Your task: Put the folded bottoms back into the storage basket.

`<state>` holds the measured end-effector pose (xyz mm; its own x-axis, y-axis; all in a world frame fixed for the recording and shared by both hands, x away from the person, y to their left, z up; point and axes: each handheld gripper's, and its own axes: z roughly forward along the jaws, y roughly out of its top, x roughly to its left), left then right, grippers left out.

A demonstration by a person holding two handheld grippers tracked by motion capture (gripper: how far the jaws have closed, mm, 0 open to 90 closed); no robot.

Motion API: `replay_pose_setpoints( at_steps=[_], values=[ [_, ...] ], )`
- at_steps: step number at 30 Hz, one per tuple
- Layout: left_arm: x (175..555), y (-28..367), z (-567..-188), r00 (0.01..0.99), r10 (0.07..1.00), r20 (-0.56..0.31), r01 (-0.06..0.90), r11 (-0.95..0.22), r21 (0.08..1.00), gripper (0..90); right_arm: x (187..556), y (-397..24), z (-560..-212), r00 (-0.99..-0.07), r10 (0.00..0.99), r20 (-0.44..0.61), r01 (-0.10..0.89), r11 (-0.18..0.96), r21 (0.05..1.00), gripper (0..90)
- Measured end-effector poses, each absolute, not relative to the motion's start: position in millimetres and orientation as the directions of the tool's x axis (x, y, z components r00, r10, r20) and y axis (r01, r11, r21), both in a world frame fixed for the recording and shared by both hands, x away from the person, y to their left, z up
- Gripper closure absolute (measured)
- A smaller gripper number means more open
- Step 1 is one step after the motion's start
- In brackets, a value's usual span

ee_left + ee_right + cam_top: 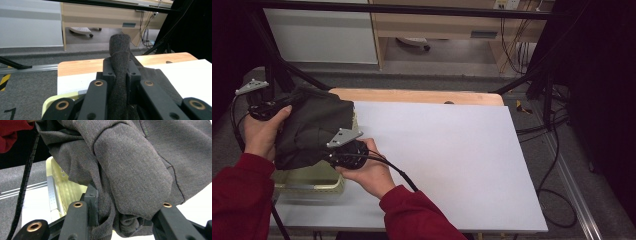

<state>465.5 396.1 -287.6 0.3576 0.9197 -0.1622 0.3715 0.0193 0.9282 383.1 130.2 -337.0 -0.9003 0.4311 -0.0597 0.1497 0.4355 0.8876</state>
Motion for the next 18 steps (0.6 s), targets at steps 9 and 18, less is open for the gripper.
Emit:
replay_pose_setpoints(
  at_steps=[9, 18],
  values=[
    [469, 401, -294, 0.351, 0.926, -0.141, 0.360, 0.006, 0.933, 82.2, 386, 137, -346, -0.896, 0.441, -0.053, 0.158, 0.427, 0.891, 60.9],
    [476, 404, -301, 0.345, 0.926, -0.152, 0.349, 0.024, 0.937, 82.2, 393, 142, -351, -0.889, 0.454, -0.060, 0.162, 0.434, 0.886, 60.9]
  ],
)
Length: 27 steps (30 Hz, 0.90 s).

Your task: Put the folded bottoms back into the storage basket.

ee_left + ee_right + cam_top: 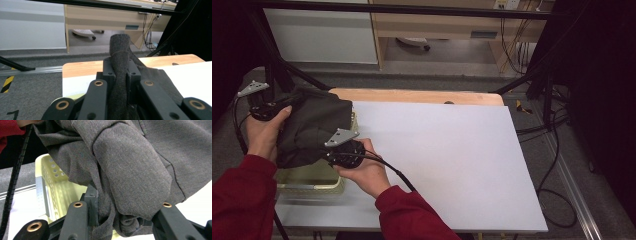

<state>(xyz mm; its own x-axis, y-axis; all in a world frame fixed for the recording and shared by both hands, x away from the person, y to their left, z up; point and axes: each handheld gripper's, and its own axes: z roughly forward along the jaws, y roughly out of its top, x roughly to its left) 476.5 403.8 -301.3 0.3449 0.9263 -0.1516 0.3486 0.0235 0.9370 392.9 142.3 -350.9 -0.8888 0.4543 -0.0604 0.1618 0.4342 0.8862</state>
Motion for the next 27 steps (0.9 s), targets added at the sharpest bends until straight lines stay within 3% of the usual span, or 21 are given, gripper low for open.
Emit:
replay_pose_setpoints(
  at_steps=[27],
  values=[
    [481, 418, -313, 0.304, 0.939, -0.159, 0.400, 0.026, 0.916, 82.1, 399, 157, -354, -0.897, 0.437, -0.056, 0.168, 0.457, 0.874, 61.1]
  ],
)
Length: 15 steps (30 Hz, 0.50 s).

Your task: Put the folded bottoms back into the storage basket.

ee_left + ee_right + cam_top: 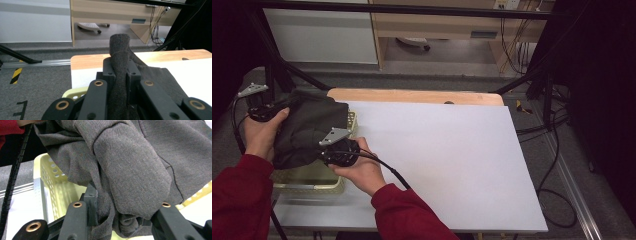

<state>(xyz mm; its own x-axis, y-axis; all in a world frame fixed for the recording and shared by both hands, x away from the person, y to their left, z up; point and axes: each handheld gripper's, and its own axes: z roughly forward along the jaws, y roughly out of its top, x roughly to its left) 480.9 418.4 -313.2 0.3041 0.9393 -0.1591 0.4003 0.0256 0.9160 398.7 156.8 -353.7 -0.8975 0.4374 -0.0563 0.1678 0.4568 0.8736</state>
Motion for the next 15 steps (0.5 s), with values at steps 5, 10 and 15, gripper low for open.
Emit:
replay_pose_setpoints(
  at_steps=[5, 10, 15],
  values=[
    [481, 421, -318, 0.299, 0.940, -0.166, 0.407, 0.032, 0.913, 82.2, 399, 158, -355, -0.900, 0.433, -0.054, 0.172, 0.466, 0.868, 61.1],
    [481, 421, -319, 0.295, 0.943, -0.155, 0.411, 0.021, 0.911, 82.1, 400, 160, -358, -0.902, 0.429, -0.040, 0.181, 0.462, 0.868, 61.0],
    [479, 423, -325, 0.290, 0.942, -0.168, 0.421, 0.033, 0.907, 82.1, 400, 160, -359, -0.905, 0.423, -0.045, 0.178, 0.473, 0.863, 61.0]
  ],
)
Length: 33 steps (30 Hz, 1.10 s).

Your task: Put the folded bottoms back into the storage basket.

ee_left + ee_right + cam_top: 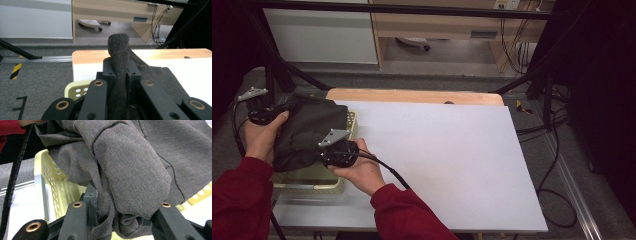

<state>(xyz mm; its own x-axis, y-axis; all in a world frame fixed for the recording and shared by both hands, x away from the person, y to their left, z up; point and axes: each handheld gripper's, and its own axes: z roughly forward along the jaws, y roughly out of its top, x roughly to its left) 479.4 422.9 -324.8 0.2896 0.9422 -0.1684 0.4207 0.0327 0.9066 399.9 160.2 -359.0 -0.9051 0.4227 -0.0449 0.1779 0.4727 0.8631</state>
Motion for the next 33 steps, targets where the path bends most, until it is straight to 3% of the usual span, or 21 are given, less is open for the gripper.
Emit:
replay_pose_setpoints(
  at_steps=[16, 33],
  values=[
    [477, 429, -343, 0.285, 0.947, -0.149, 0.474, -0.004, 0.880, 82.1, 395, 170, -372, -0.915, 0.402, -0.032, 0.191, 0.502, 0.843, 60.6],
    [480, 423, -349, 0.294, 0.947, -0.132, 0.448, -0.014, 0.894, 81.9, 396, 168, -377, -0.910, 0.413, -0.021, 0.206, 0.497, 0.843, 58.2]
  ],
)
